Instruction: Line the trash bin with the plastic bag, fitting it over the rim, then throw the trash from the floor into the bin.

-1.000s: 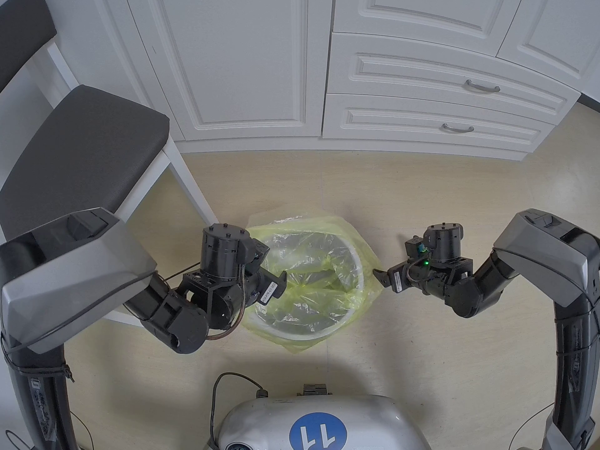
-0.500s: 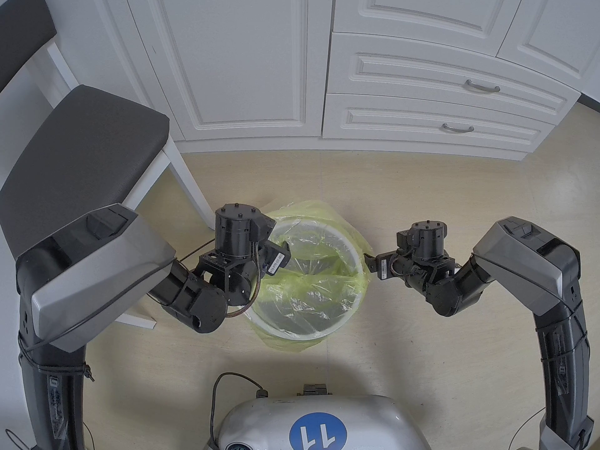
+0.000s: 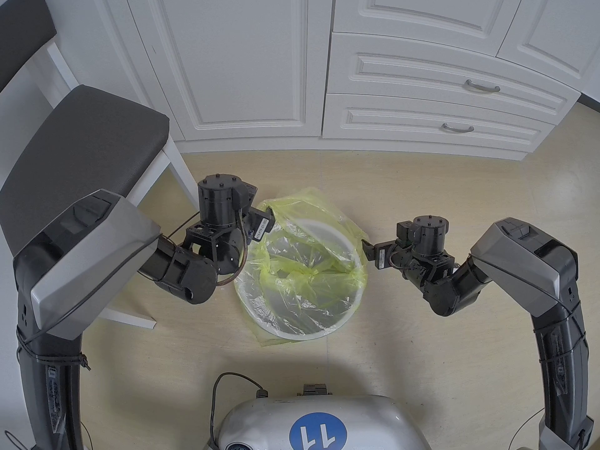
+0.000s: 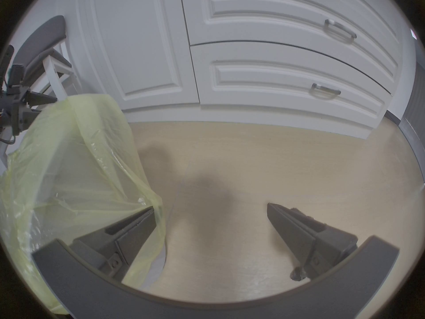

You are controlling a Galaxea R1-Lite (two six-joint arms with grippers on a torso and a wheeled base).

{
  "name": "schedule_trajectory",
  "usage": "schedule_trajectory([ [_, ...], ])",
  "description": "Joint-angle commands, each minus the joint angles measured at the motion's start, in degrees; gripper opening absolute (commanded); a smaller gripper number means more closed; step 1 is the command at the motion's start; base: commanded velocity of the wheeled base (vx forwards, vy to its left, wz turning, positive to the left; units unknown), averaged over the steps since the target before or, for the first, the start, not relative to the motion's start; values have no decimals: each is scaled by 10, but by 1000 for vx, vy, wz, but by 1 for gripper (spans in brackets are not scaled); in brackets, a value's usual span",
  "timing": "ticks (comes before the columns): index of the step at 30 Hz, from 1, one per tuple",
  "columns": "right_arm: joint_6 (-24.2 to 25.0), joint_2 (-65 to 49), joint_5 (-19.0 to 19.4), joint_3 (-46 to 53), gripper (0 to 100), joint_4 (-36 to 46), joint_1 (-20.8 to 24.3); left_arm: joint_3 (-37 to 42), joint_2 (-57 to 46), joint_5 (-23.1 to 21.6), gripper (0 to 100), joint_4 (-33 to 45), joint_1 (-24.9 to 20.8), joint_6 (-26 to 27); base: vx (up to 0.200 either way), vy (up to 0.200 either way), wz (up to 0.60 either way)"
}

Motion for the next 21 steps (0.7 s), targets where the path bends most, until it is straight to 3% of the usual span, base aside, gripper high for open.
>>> schedule_trajectory([
  [1, 1, 7, 1, -6, 100, -7, -1, -24, 12, -1, 100, 0, 13, -7, 0, 0, 0],
  [13, 8, 41, 3, -43, 100, -3, -11, 23, -27, -18, 100, 11, -16, -63, 0, 0, 0],
  [16, 8, 49, 3, -52, 100, -1, -18, 47, -57, -51, 100, 17, -29, -92, 0, 0, 0],
  [17, 8, 54, 3, -58, 100, 3, -19, 68, -79, -90, 100, 20, -37, -116, 0, 0, 0],
  [18, 8, 54, 3, -58, 100, 3, -19, 68, -79, -90, 100, 20, -37, -116, 0, 0, 0],
  [19, 8, 57, 4, -62, 100, 8, -19, 109, -109, -155, 100, 14, -38, -129, 0, 0, 0],
  [21, 9, 59, 8, -62, 100, 8, -20, 147, -138, -193, 100, 11, -38, -132, 0, 0, 0],
])
